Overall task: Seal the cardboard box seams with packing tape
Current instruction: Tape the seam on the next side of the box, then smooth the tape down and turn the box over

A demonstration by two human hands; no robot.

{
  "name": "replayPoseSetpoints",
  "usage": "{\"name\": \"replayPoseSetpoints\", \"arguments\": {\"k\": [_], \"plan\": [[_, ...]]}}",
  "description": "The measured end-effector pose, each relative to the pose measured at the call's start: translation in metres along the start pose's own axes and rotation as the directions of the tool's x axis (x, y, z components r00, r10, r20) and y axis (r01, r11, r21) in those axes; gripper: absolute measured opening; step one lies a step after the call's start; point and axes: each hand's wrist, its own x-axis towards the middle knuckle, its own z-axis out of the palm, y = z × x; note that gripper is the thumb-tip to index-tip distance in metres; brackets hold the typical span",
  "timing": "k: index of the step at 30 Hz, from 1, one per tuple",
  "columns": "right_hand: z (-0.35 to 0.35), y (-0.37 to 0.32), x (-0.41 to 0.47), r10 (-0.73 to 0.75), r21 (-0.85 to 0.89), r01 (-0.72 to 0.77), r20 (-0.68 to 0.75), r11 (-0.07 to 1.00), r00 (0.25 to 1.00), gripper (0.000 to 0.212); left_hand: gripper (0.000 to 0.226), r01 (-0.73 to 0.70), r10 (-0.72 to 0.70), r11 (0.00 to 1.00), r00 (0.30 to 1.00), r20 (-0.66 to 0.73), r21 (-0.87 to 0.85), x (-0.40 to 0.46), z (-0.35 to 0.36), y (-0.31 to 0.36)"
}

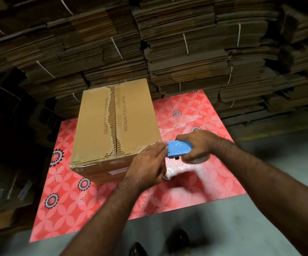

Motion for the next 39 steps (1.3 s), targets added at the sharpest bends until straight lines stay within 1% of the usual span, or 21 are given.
{"name": "replayPoseSetpoints", "arguments": {"k": [3,4,7,10,12,13,15,18,20,21,24,26,27,29,30,32,33,34,35,37,39], "plan": [[0.006,0.007,-0.003,0.024,-0.086,-0.018,0.069,0.996,0.997,0.053,0.07,-0.007,0.007,0.999,1.0,0.02,0.045,-0.002,0.002,-0.003],[0.013,0.011,-0.007,0.053,-0.075,-0.047,0.078,0.996,0.996,0.053,0.071,-0.015,0.014,0.998,1.0,0.024,0.063,-0.003,0.003,-0.002],[0.039,0.021,-0.017,0.253,-0.023,-0.253,0.013,0.967,0.967,0.055,0.071,-0.028,0.027,0.988,1.0,0.012,0.153,-0.002,0.006,0.0],[0.072,0.02,-0.014,0.503,0.006,-0.503,-0.035,0.864,0.863,0.069,0.07,-0.043,0.038,0.968,0.999,0.023,0.249,0.002,0.012,0.004],[0.096,0.011,-0.006,0.609,0.102,-0.604,-0.021,0.791,0.793,0.073,0.073,-0.055,0.046,0.96,0.998,0.042,0.274,0.003,0.016,0.002],[0.105,0.006,-0.003,0.646,0.129,-0.639,-0.02,0.758,0.763,0.072,0.074,-0.063,0.051,0.955,0.997,0.051,0.288,0.003,0.017,0.0],[0.113,-0.007,0.003,0.687,0.106,-0.68,-0.051,0.725,0.724,0.068,0.071,-0.078,0.064,0.947,0.997,0.053,0.31,0.004,0.02,-0.003],[0.122,-0.028,0.01,0.71,-0.002,-0.714,-0.097,0.701,0.697,0.073,0.067,-0.088,0.076,0.941,0.996,0.051,0.328,0.003,0.025,-0.002],[0.135,-0.039,0.015,0.711,-0.021,-0.718,-0.123,0.695,0.692,0.074,0.071,-0.082,0.069,0.937,0.996,0.05,0.339,0.002,0.026,0.001],[0.143,-0.044,0.016,0.715,0.004,-0.72,-0.117,0.694,0.689,0.076,0.076,-0.079,0.066,0.94,0.997,0.049,0.333,0.001,0.026,0.002],[0.155,-0.06,0.013,0.691,0.037,-0.693,-0.13,0.72,0.711,0.084,0.094,-0.11,0.11,0.971,0.994,0.01,0.213,-0.003,0.025,-0.006],[0.147,-0.065,0.01,0.682,0.068,-0.681,-0.149,0.729,0.716,0.078,0.095,-0.147,0.15,0.988,0.988,-0.045,0.053,-0.006,0.02,-0.017],[0.138,-0.067,0.008,0.695,0.118,-0.686,-0.153,0.718,0.702,0.07,0.093,-0.147,0.144,0.989,0.987,-0.077,-0.033,-0.01,0.017,-0.023],[0.114,-0.073,0.006,0.726,0.302,-0.663,-0.21,0.685,0.655,0.049,0.088,-0.088,0.064,0.98,0.988,-0.14,-0.179,-0.023,0.012,-0.036],[0.101,-0.08,0.005,0.729,0.419,-0.604,-0.277,0.677,0.626,0.042,0.085,-0.046,0.003,0.972,0.984,-0.181,-0.231,-0.034,0.008,-0.045],[0.076,-0.097,-0.001,0.719,0.599,-0.417,-0.452,0.683,0.528,0.039,0.074,0.029,-0.108,0.953,0.962,-0.252,-0.3,-0.052,0.007,-0.061],[0.063,-0.112,-0.002,0.693,0.624,-0.324,-0.545,0.711,0.471,0.039,0.067,0.062,-0.161,0.944,0.944,-0.289,-0.323,-0.064,0.007,-0.072],[0.053,-0.128,-0.002,0.653,0.614,-0.249,-0.622,0.749,0.433,0.038,0.06,0.094,-0.209,0.937,0.922,-0.327,-0.335,-0.076,0.006,-0.083],[0.043,-0.146,0.001,0.598,0.58,-0.187,-0.681,0.793,0.422,0.038,0.054,0.128,-0.255,0.931,0.898,-0.358,-0.342,-0.086,0.006,-0.095],[0.033,-0.184,0.015,0.453,0.48,-0.066,-0.76,0.875,0.466,0.038,0.047,0.204,-0.343,0.912,0.857,-0.386,-0.357,-0.107,0.005,-0.121],[0.035,-0.223,0.036,0.287,0.364,0.033,-0.783,0.931,0.551,0.036,0.046,0.27,-0.415,0.886,0.825,-0.383,-0.378,-0.129,0.003,-0.145]]}}
